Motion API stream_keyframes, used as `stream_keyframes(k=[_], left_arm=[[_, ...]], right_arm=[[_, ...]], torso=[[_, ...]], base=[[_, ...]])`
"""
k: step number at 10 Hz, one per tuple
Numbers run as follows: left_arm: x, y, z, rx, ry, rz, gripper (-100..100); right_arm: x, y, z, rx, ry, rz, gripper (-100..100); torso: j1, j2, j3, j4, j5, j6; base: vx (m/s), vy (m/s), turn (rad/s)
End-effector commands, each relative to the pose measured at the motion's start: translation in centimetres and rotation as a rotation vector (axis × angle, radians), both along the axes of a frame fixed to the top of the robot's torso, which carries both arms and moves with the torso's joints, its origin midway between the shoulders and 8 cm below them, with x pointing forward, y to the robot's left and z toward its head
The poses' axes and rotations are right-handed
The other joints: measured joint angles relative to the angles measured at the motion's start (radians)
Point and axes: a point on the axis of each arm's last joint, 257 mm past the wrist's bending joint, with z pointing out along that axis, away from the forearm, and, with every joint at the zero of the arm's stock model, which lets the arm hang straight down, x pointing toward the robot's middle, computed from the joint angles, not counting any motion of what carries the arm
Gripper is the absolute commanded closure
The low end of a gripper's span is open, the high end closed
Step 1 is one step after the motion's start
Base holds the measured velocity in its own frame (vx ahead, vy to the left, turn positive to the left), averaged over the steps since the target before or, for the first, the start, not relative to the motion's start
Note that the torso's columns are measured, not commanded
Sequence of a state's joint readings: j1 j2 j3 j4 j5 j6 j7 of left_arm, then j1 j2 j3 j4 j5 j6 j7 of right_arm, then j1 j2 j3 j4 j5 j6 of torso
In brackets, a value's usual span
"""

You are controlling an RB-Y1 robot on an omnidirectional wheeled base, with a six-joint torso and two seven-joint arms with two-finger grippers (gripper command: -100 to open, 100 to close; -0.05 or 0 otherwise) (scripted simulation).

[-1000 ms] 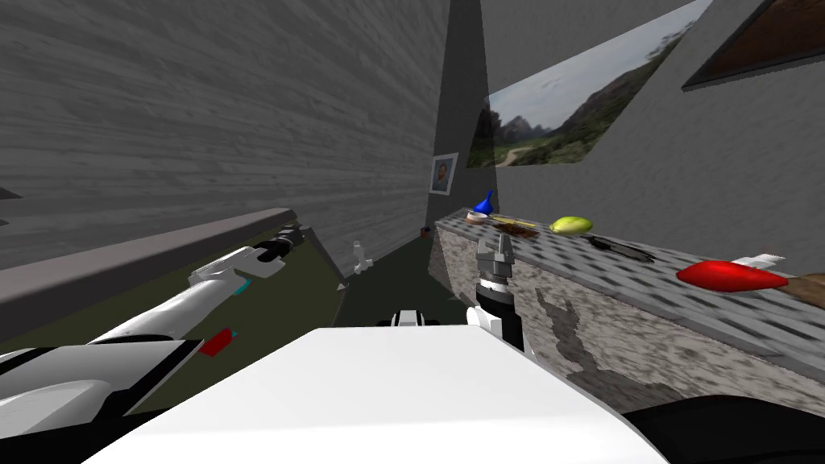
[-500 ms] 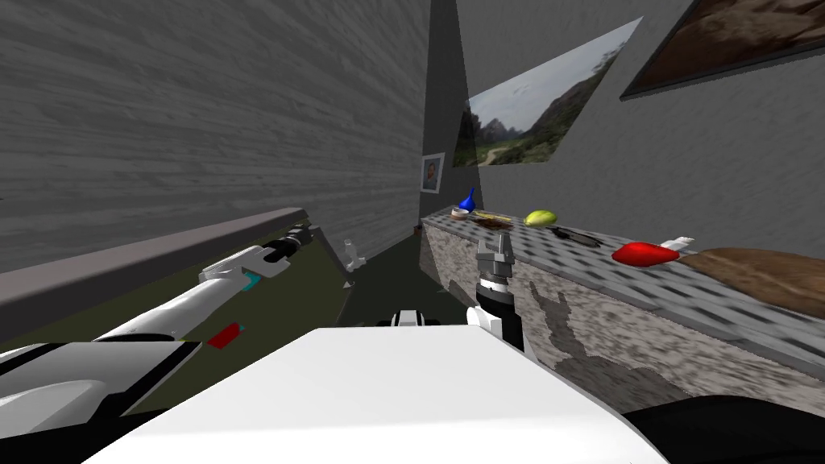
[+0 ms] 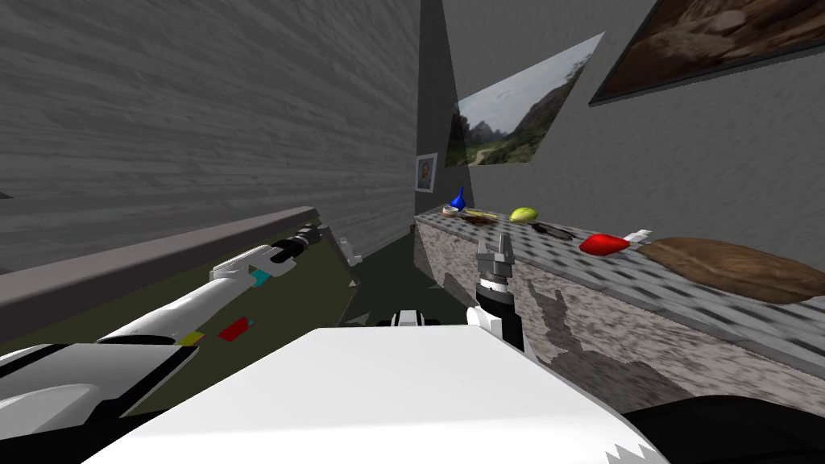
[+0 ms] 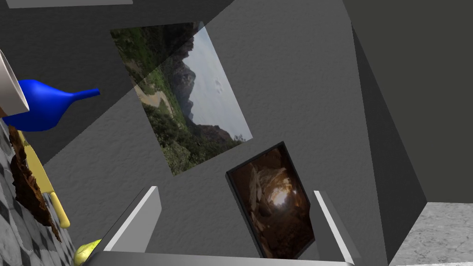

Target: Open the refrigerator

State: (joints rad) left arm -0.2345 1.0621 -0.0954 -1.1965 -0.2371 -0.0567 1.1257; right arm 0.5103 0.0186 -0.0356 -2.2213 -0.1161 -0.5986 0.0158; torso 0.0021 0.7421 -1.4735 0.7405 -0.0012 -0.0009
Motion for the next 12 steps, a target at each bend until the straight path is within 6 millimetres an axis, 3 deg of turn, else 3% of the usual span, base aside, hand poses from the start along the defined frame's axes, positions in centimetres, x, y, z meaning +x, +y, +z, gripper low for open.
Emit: stream_keyframes(k=[1, 3, 4, 5, 6, 7, 8, 10, 12], left_arm=[[0.4, -2.5, 0.7, 0.006, -0.006, -0.063, 100], [0.8, -5.6, 0.8, 0.005, -0.006, -0.136, 100], [0.7, -2.1, 1.3, 0.012, -0.01, -0.048, -100], [0.8, -0.1, 2.1, 0.008, -0.019, 0.006, -100], [0.8, -0.1, 2.1, 0.018, -0.017, 0.008, -100], [0.7, 2.0, 2.8, 0.02, -0.023, 0.063, -100], [0.8, 1.9, 2.8, 0.023, -0.023, 0.062, -100], [0.6, 4.0, 3.5, 0.025, -0.026, 0.117, -100], [0.0, 7.8, 4.6, 0.023, -0.026, 0.223, -100]], right_arm=[[0.0, 0.0, 0.0, 0.0, 0.0, 0.0, 0], [0.0, 0.0, 0.0, 0.0, 0.0, 0.0, 0], [0.0, 0.0, 0.0, 0.0, 0.0, 0.0, 0], [0.0, 0.0, 0.0, 0.0, 0.0, 0.0, 0], [0.0, 0.0, 0.0, -0.001, 0.0, 0.0, 0], [0.0, 0.0, 0.0, -0.001, 0.0, 0.0, 0], [0.0, 0.0, 0.0, -0.001, 0.0, 0.0, 0], [0.0, 0.0, 0.0, -0.001, 0.0, 0.0, 0], [0.0, 0.0, 0.0, 0.0, 0.0, 0.0, 0]], torso=[[-0.001, 0.001, 0.001, 0.001, -0.001, 0.001], [-0.002, 0.001, 0.0, 0.001, -0.001, 0.001], [-0.004, 0.003, 0.002, 0.001, -0.001, 0.001], [0.002, 0.001, 0.0, 0.003, -0.003, 0.002], [0.003, 0.001, 0.0, 0.006, -0.006, 0.003], [-0.003, 0.0, -0.001, 0.005, -0.007, 0.001], [-0.008, -0.001, -0.001, 0.003, -0.007, 0.004], [-0.01, -0.005, -0.004, -0.001, -0.003, 0.005], [-0.009, -0.003, -0.002, 0.001, -0.004, 0.005]], base=[[-0.105, -0.131, -0.027], [-0.152, -0.155, -0.023], [-0.192, -0.036, -0.261], [-0.201, 0.125, -0.467], [-0.16, 0.178, -0.312], [-0.154, 0.19, -0.439], [-0.133, 0.136, -0.183], [-0.14, 0.059, -0.25], [-0.199, 0.051, -0.314]])
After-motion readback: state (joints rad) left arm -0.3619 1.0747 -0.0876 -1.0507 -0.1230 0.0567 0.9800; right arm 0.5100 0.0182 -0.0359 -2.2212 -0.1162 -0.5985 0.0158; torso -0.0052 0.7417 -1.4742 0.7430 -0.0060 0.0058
